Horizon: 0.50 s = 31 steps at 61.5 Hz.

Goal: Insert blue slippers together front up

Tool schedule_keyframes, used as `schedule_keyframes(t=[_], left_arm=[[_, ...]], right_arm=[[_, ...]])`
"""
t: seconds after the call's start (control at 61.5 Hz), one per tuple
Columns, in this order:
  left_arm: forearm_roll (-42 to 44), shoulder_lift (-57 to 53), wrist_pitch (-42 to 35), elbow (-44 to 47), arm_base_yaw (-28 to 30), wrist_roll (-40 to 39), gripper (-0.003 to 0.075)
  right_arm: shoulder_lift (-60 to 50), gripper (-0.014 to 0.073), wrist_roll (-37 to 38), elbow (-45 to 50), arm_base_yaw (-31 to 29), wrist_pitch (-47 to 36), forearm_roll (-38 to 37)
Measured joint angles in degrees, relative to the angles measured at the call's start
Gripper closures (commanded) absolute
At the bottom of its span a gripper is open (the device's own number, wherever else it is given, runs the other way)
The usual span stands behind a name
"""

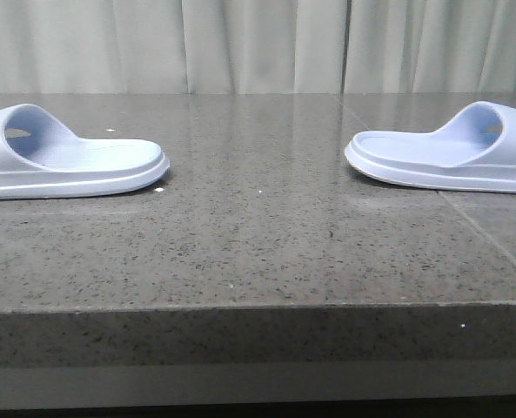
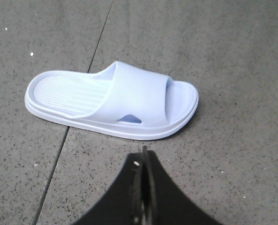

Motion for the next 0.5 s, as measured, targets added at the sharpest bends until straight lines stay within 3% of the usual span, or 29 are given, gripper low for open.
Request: schedule_keyframes(t=[0.211, 0.277, 0.358, 0.439, 0.504], left_arm=[[-0.1, 1.1, 0.0, 0.0, 0.0, 0.0, 0.0736], [-0.1, 1.5, 0.0, 0.1, 0.0, 0.0, 0.0693], [-0.1, 1.7, 0.2, 0.1, 0.0, 0.0, 0.0546], [-0.1, 1.9, 0.2, 0.1, 0.0, 0.0, 0.0332], [-0.1, 1.9, 0.2, 0.1, 0.0, 0.0, 0.0182]], right_arm=[[1.5, 0.0657, 0.0, 0.0, 0.0, 1.2, 0.0], [1.7, 0.0628, 0.0, 0.0, 0.0, 1.2, 0.0], [1.7, 0.0514, 0.0, 0.0, 0.0, 1.3, 0.0], [1.7, 0.0344, 0.0, 0.0, 0.0, 1.4, 0.0], [1.7, 0.016, 0.0, 0.0, 0.0, 1.6, 0.0]])
